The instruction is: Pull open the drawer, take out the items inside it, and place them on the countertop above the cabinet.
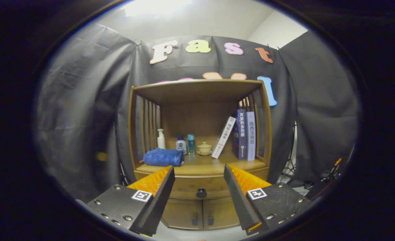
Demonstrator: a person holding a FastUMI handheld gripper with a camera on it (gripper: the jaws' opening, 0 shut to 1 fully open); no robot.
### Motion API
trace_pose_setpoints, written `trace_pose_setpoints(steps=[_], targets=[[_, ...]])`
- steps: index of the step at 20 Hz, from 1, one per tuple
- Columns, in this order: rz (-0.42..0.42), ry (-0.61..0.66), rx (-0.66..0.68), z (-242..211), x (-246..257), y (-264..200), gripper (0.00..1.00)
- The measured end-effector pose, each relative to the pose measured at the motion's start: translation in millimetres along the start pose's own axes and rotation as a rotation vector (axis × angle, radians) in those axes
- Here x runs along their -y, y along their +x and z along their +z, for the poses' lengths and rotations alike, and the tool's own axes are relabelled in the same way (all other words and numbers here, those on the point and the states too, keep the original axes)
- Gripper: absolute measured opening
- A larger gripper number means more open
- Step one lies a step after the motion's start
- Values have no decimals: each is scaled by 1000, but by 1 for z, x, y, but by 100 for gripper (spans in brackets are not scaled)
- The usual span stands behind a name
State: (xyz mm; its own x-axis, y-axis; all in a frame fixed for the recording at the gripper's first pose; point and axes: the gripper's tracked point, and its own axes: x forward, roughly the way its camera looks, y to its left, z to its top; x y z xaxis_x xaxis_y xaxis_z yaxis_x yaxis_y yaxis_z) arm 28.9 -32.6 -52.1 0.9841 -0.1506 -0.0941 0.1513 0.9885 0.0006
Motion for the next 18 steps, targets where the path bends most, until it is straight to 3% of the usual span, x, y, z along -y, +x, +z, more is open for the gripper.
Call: trace_pose_setpoints(steps=[7, 14, 17, 18], targets=[[50, 108, -92, -71, -19, 61, 89], [12, 120, -260, -151, -9, 126, 89], [23, 112, -304, -173, -6, 146, 73], [27, 111, -320, -179, -6, 150, 73]])
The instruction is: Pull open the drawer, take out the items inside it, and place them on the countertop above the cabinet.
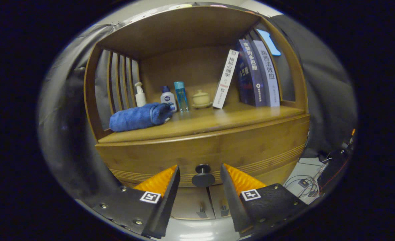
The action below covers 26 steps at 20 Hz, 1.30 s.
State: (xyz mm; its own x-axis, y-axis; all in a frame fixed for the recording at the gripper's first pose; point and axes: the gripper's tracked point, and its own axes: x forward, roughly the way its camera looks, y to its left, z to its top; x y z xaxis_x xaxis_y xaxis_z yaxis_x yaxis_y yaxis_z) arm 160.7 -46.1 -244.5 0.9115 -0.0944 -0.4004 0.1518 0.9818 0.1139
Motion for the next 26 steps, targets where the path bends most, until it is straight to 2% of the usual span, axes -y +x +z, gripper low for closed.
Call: trace_pose_setpoints(steps=[4, 6, 8, 10, 13, 26], targets=[[-13, -45, -42, -13, 8, 18, 60], [9, -67, -65, -21, 3, 32, 60], [8, -101, -67, -16, 6, 25, 43], [-5, -104, -65, -15, 7, 25, 43], [-33, -121, -85, -18, 6, 19, 33], [-126, -125, -94, -49, 9, -99, 33]])
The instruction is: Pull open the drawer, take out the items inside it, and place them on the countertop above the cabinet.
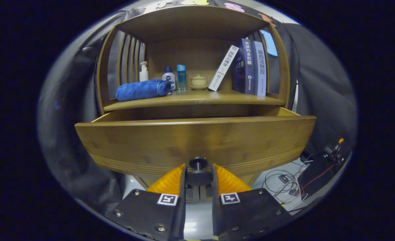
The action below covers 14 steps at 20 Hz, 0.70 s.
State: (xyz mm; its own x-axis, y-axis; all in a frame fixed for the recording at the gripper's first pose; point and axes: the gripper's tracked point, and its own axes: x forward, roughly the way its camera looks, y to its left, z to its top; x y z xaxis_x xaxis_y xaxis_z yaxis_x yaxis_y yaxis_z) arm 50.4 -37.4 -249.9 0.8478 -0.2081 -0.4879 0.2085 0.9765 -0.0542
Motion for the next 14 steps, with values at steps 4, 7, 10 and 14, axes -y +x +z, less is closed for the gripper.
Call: trace_pose_setpoints(steps=[4, 7, 10, 14], targets=[[-35, -10, -16, -18, 3, -30, 33], [-47, -14, -30, -27, 6, -43, 33], [-51, 15, -22, -27, 5, -44, 32], [-29, 3, -23, -26, 2, -48, 40]])
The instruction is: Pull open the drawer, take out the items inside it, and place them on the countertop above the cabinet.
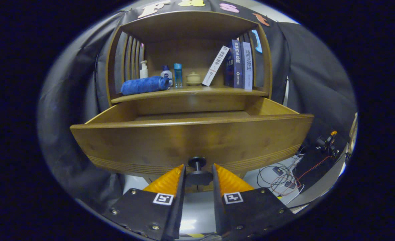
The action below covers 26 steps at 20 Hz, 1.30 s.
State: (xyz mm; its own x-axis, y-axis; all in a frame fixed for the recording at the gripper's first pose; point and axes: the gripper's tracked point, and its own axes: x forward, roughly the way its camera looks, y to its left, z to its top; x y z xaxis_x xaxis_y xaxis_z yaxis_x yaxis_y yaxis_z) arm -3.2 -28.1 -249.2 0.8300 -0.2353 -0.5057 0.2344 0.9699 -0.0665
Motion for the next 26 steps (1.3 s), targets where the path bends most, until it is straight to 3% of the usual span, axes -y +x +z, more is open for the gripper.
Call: trace_pose_setpoints(steps=[3, 7, 10, 18, 26], targets=[[17, -5, 59, 19, -2, -13, 45], [26, -17, 175, 81, -11, -30, 45], [36, -1, 166, 116, -22, -17, 44], [-50, 72, -146, 133, -15, 79, 45], [-80, 133, -513, 71, -17, 133, 46]])
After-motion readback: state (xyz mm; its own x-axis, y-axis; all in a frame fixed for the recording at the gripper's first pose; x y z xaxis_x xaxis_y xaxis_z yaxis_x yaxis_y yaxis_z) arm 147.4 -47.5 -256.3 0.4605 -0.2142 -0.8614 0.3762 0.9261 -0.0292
